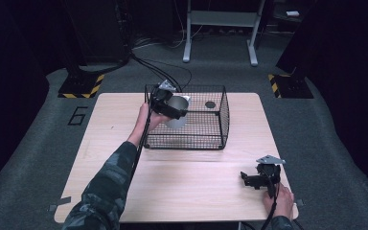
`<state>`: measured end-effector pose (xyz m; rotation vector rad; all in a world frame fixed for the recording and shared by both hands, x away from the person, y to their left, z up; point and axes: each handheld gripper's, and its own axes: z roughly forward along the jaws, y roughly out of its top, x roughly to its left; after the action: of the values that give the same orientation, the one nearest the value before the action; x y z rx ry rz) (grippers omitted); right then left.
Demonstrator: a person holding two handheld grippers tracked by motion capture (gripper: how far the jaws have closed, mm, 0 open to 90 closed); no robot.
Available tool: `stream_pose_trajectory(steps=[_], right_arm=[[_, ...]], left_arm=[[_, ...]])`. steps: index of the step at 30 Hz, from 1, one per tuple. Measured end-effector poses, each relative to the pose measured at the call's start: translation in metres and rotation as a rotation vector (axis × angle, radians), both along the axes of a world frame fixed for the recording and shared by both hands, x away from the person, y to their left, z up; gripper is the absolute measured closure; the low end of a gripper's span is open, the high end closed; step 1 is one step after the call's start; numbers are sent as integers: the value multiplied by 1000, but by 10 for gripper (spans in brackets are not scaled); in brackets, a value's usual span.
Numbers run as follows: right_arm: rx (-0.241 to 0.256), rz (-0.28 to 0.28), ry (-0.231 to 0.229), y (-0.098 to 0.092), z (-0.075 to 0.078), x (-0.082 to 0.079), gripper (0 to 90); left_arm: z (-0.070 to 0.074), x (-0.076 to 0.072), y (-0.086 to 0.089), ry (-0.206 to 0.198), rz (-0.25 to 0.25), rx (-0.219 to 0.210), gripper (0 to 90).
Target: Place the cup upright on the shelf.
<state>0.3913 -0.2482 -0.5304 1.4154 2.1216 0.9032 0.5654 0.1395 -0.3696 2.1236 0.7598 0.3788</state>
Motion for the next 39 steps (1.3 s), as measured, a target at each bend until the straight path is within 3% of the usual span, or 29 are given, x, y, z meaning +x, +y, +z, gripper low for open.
stream_pose_trajectory(steps=[30,39], right_arm=[[-1,1,-1,0,0,0,0],[4,-6,-2,0,0,0,0]], left_arm=[[-44,30,-22,108,-12,82,61],[-51,32,-29,129,-18,112,61]])
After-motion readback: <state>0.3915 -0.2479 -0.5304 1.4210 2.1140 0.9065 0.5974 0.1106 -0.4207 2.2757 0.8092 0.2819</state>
